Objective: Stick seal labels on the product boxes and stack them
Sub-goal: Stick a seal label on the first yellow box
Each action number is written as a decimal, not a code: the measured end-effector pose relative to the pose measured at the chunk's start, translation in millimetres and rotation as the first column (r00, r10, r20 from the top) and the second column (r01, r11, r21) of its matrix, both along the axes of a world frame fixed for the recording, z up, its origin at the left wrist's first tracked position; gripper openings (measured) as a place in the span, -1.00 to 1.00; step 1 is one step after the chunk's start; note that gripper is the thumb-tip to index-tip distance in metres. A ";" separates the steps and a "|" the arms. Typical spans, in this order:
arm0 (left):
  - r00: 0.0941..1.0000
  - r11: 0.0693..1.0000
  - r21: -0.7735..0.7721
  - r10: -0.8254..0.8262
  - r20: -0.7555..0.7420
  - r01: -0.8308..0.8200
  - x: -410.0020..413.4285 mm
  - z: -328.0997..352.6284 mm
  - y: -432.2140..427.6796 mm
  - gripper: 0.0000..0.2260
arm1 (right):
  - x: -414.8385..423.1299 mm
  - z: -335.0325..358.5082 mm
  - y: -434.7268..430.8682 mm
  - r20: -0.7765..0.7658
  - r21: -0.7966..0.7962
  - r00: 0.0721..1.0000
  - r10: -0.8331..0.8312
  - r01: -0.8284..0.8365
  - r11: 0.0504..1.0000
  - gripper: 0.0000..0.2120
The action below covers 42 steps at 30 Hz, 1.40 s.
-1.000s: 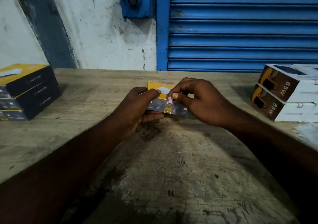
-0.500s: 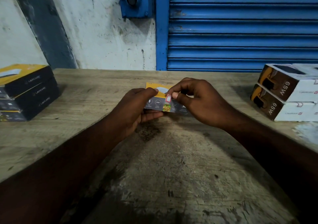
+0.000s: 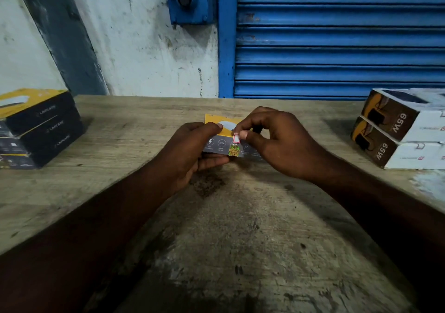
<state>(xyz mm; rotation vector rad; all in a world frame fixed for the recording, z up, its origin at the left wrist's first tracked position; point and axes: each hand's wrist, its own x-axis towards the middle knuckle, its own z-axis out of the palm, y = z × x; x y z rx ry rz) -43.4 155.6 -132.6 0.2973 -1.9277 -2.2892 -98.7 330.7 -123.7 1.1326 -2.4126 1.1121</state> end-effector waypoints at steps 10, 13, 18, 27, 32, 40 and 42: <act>1.000 1.000 0.014 0.004 0.000 -0.004 -0.1 0.8 0.2 -0.91 | 1.9 -3.7 -2.8 -0.021 -0.037 0.999 -0.036 0.035 0.999 -0.92; 1.000 1.000 0.019 0.009 0.003 -0.010 0.5 1.4 1.0 -0.91 | 2.1 -3.1 -2.8 -0.029 -0.025 0.999 -0.042 0.041 0.999 -0.92; 1.000 1.000 0.029 0.007 0.004 -0.008 1.2 1.7 2.7 -0.91 | 3.7 -3.2 -3.4 -0.042 -0.026 0.998 -0.052 0.051 0.998 -0.90; 1.000 1.000 0.005 -0.005 0.003 0.005 2.7 1.8 3.3 -0.90 | 0.1 -7.1 -3.7 -0.033 -0.016 0.997 -0.064 0.064 0.998 -0.82; 1.000 1.000 0.014 -0.008 0.004 0.007 3.2 1.5 3.5 -0.89 | -1.3 -8.7 -4.0 0.005 -0.061 0.999 -0.048 0.048 0.997 -0.88; 1.000 1.000 -0.003 -0.025 0.007 0.025 3.7 0.8 2.5 -0.91 | -0.8 -8.6 -3.4 0.037 -0.047 0.999 -0.033 0.035 0.998 -0.78; 1.000 1.000 0.002 -0.023 0.011 0.023 3.1 1.2 2.8 -0.91 | -1.4 -8.6 -3.1 0.045 -0.032 0.998 -0.047 0.048 0.998 -0.75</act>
